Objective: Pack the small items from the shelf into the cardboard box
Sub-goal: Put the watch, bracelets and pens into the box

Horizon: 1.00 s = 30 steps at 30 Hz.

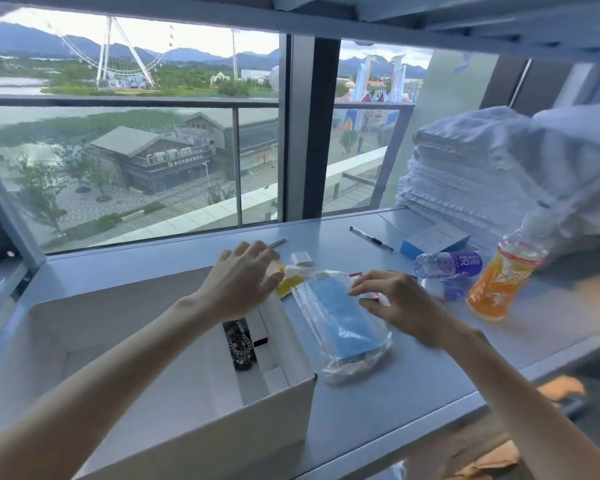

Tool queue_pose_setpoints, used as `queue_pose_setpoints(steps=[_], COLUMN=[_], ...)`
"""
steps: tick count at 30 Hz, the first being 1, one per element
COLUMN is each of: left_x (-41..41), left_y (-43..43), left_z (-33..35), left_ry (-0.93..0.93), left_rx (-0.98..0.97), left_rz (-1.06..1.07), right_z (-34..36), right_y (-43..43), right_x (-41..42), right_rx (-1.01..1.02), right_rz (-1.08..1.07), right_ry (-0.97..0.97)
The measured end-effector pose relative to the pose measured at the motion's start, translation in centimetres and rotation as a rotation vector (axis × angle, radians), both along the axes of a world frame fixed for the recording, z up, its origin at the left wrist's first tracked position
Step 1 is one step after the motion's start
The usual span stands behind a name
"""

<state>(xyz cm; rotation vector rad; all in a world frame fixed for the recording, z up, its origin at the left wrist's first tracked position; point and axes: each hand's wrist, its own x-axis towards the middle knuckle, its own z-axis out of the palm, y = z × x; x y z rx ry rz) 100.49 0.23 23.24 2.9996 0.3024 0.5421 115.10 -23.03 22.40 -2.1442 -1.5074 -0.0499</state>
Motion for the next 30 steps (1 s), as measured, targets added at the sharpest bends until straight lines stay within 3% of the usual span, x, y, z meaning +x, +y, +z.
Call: queue_pose_setpoints(steps=[8,12,18,26,30], left_x=[6.1,5.7,5.6,5.7,5.4], left_y=[-7.4,-6.9,-7.5,-7.3,-7.4], left_z=[-1.4,-1.9,-2.1,-2.5,-1.9], left_ry=[0.264,0.287,0.382,0.419,0.245], left_rx=[0.118,0.06,0.121,0.072,0.013], left_rz=[-0.129,-0.079,-0.016,0.073,0.052], right_z=[-1.9,-3.4,-5.5,-2.9,0.9], right_y=[-5.5,-4.5,-1.9,-1.2,-1.4], right_x=[9.0,12.4,15.3,16.7,16.0], right_rx=[-0.221,-0.36,-0.601,-0.586,-0.486], right_rz=[-0.175,-0.155,-0.03,0.049,0.096], right_ry=[0.027,0.001,-0.09,-0.141,-0.104])
